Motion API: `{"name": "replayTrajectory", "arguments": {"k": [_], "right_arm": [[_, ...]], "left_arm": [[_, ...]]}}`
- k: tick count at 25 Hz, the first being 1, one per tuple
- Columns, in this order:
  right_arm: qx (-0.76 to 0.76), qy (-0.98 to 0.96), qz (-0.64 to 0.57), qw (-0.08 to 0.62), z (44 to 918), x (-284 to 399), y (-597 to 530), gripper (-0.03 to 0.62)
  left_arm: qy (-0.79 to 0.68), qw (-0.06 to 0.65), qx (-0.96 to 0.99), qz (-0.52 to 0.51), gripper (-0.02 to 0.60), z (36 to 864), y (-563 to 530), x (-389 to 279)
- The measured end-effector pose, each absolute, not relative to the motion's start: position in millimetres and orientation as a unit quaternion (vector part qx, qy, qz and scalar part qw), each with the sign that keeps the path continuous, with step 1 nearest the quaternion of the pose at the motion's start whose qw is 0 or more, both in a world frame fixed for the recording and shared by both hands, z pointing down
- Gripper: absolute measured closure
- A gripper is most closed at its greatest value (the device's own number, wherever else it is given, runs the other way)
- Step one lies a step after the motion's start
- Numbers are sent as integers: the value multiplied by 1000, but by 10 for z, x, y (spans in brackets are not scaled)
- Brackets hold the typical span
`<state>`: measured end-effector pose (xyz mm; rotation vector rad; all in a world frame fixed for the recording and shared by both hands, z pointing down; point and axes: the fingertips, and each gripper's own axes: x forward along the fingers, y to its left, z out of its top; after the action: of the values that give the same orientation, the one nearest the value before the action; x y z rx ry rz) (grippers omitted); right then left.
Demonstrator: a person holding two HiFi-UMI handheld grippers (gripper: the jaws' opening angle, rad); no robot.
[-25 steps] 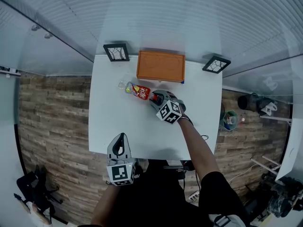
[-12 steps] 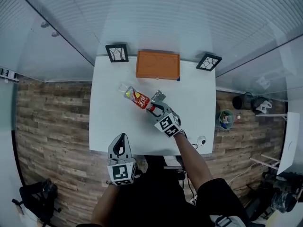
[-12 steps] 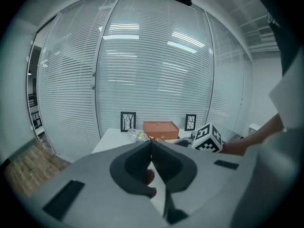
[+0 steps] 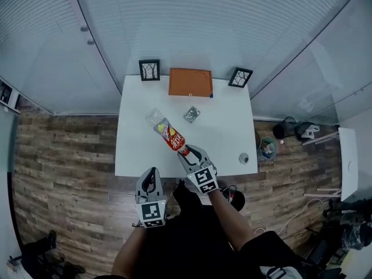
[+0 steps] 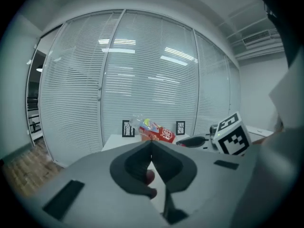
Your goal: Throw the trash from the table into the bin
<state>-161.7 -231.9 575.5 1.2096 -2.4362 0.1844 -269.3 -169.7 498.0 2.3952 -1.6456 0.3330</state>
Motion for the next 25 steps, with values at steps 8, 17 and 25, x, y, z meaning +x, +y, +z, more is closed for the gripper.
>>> {"name": "replayTrajectory", "arguments": {"k": [8,17,25], "right_arm": [[508,-843,89,155,5391,-1755,-1020,442],[554,-819,96,117,5135,-1593,-128,442],[636,-762,95,75,4960,-703,550,442]], "left_arm": [[-546,82,830,85,584,4782,-741,-3036],[-500,93,857,83,583,4779,-180,-2771],[-409,80,904,94,584,4810,130,-1812]]}}
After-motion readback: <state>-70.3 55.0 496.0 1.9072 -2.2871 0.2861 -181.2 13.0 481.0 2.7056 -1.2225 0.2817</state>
